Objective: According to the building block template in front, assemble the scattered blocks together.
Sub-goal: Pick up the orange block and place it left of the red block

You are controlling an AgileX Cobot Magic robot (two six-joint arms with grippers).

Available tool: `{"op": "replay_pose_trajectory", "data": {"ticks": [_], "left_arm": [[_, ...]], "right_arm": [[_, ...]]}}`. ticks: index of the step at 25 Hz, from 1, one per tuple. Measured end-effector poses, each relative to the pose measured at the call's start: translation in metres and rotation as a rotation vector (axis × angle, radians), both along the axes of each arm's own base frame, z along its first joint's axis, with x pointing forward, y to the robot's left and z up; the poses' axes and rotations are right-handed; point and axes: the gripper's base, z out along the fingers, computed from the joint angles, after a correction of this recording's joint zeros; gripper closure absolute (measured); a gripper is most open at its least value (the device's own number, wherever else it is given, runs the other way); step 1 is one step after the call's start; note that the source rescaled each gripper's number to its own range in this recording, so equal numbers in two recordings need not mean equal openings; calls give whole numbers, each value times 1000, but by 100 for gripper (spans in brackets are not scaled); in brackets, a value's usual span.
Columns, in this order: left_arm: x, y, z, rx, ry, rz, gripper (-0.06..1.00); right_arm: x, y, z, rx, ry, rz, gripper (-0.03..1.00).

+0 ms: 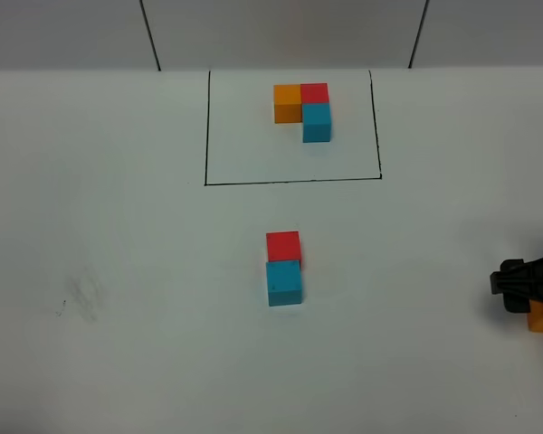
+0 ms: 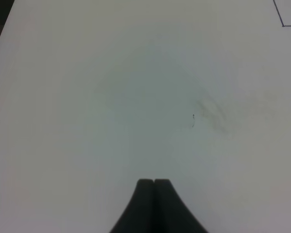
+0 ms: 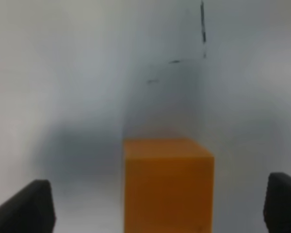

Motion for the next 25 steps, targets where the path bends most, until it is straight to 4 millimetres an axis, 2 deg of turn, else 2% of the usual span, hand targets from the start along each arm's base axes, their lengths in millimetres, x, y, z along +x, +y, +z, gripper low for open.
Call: {"op": "replay_pose_trajectory", "data": {"ticks": [10,17,25], "left_arm": [[0,0,0,0,0,0,94],[0,0,0,2,0,-1,94],[0,0,0,2,0,-1,94]], "right_arm": [[3,-2,-9,-10,16,25,12],[5,-6,-11,-13,18,15,27],[9,-3,-34,-2,66,29,41]]}}
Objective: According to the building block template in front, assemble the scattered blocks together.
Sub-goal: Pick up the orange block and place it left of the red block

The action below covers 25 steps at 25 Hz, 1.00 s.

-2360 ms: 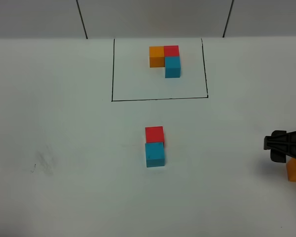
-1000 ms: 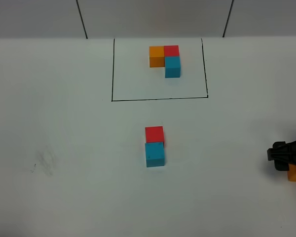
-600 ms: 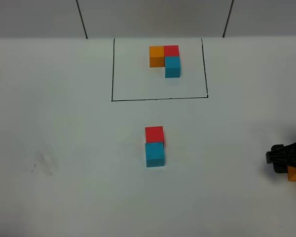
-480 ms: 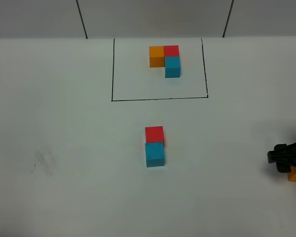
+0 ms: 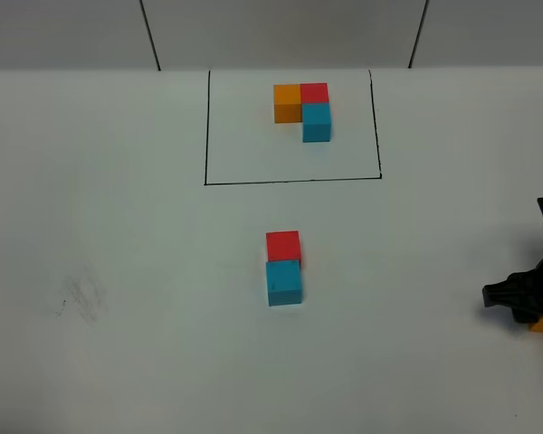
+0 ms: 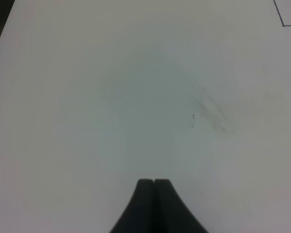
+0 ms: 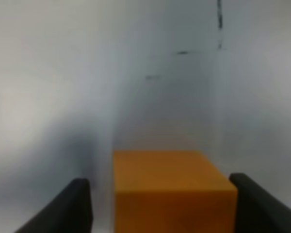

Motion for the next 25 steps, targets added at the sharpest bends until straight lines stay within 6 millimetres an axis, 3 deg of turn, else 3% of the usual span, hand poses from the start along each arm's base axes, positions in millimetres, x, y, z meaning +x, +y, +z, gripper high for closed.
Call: {"op": "replay_pose_trajectory", "data": {"ticks": [5,17,20,25], "left_arm": [[0,0,0,0,0,0,94],[0,0,0,1,0,0,94],[0,0,0,1,0,-1,94],[0,0,0,1,0,-1,94]], "right_arm": [[3,1,-5,11,-6,9,53],[4,2,-2,10,-24,52,53],[3,3,8,24,-63,39,53],[-5,8,45,19,-142,61,53]]}}
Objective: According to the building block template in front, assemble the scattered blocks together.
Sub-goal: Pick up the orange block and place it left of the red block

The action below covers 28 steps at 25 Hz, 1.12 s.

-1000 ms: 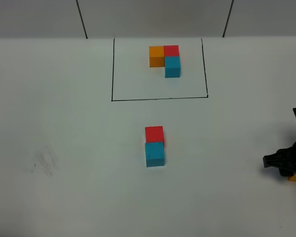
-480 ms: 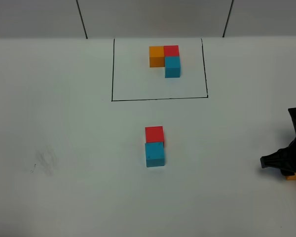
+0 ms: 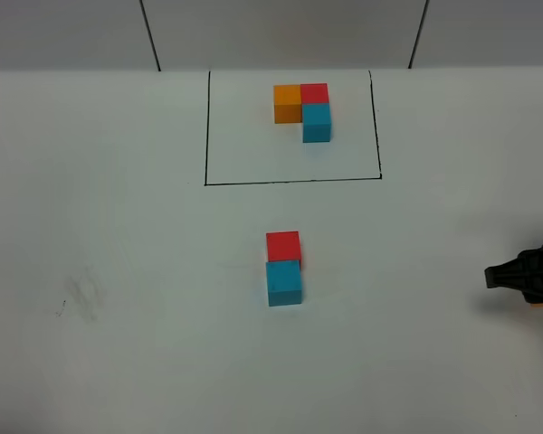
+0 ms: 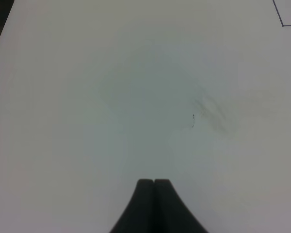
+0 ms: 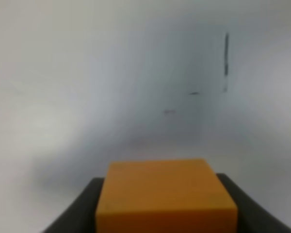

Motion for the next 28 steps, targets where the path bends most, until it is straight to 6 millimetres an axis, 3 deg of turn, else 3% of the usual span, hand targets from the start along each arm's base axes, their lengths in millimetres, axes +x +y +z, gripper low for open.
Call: {"op": "replay_pose_trajectory", "data": {"ticks": [6,12,17,21,28], "left_arm": [[0,0,0,0,0,0,94],[0,0,0,-1,0,1,94],[0,0,0,-1,0,1,94],[0,0,0,-1,0,1,94],[0,0,0,-1,0,1,94]], "right_arm": [[-1,26,52,-43,-68,125,53],[1,60,84,-134,-114,455,53],[-11,84,88,-297,-82,886,53],[-22,91,85,-431,6,1217,53],[-18,103,100,-402,-61,1288,53]]}}
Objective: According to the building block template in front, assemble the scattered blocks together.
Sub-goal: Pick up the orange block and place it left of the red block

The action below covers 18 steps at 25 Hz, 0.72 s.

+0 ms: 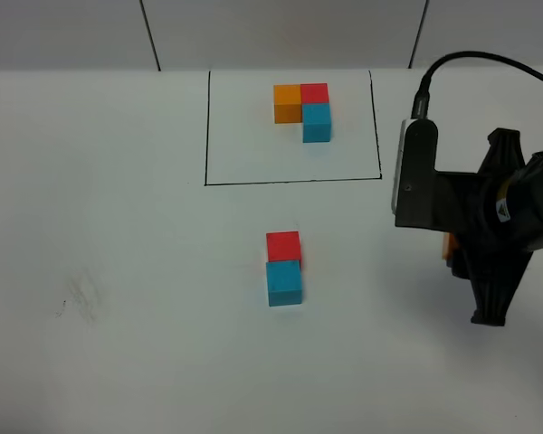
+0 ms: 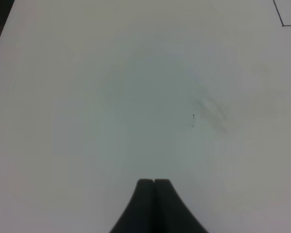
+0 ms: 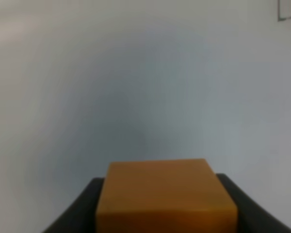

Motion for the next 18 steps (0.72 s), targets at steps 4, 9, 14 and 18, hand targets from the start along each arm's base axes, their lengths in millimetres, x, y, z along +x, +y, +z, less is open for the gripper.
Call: {"op": "replay_pose_trajectory", "data": {"ticks": [4,9,14,18], "left_arm": [[0,0,0,0,0,0,94],[0,0,0,0,0,0,94],[0,0,0,0,0,0,94],[0,0,0,0,0,0,94]], "right_arm": [[6,19,22,26,-46,57,53],[17,58,42,27,-55,147,53],[28,104,54,22,-49,250,53],[30,147,53,25,-38,346,53]]}}
